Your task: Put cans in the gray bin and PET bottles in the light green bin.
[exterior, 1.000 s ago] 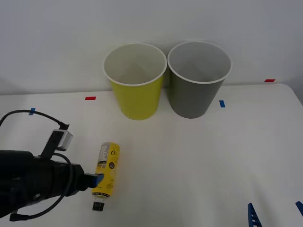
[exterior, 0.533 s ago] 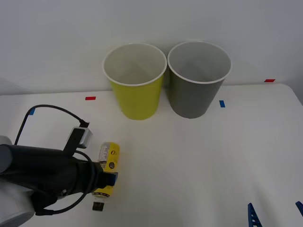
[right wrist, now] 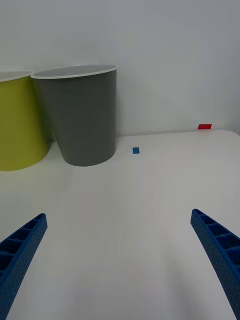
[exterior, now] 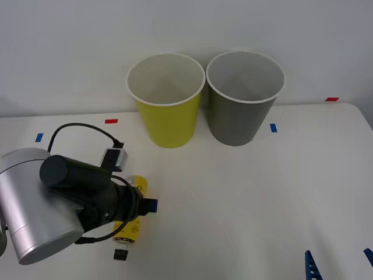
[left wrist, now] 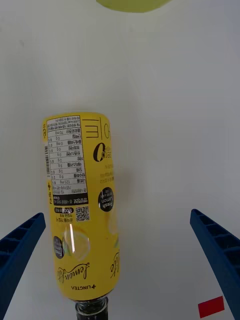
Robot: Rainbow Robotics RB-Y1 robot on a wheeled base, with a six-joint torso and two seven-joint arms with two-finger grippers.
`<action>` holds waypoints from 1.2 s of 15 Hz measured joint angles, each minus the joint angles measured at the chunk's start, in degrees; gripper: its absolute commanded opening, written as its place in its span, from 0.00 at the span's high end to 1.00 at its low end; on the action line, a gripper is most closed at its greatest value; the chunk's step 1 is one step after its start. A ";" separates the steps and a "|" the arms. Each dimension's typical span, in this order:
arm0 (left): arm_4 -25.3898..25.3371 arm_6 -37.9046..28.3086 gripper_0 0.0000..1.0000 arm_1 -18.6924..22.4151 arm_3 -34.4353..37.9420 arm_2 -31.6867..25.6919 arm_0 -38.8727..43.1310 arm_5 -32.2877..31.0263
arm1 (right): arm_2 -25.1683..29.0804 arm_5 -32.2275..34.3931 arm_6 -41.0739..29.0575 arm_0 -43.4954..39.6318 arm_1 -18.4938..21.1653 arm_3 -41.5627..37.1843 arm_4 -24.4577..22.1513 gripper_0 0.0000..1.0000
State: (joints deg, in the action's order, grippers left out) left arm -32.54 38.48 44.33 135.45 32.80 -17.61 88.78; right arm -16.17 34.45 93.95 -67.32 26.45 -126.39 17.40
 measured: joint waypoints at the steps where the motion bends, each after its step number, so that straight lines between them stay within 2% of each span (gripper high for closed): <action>1: 0.97 0.26 0.00 -0.91 -0.05 0.00 -0.07 1.56 | 0.00 0.00 0.00 0.00 0.00 0.00 0.00 0.00; 8: 2.34 1.62 0.00 -3.09 -2.29 0.07 -0.04 4.09 | 0.00 0.00 0.00 0.00 0.00 0.00 0.00 0.00; 11: 3.64 2.83 0.00 -4.84 -5.15 0.06 -0.39 4.20 | 0.00 0.00 0.00 0.00 0.00 0.00 0.00 0.00; 14: 6.00 7.21 0.00 -6.16 -8.75 0.06 -1.76 4.20 | 0.00 0.00 0.00 0.00 0.00 0.00 0.00 0.00; 18: 6.89 7.44 0.00 -8.66 -11.39 0.02 -2.70 4.20 | 0.00 0.00 0.00 0.00 0.00 0.00 0.00 0.00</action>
State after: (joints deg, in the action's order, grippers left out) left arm -25.65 45.92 35.67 124.06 32.82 -20.31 92.98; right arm -16.17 34.45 93.95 -67.32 26.45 -126.39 17.40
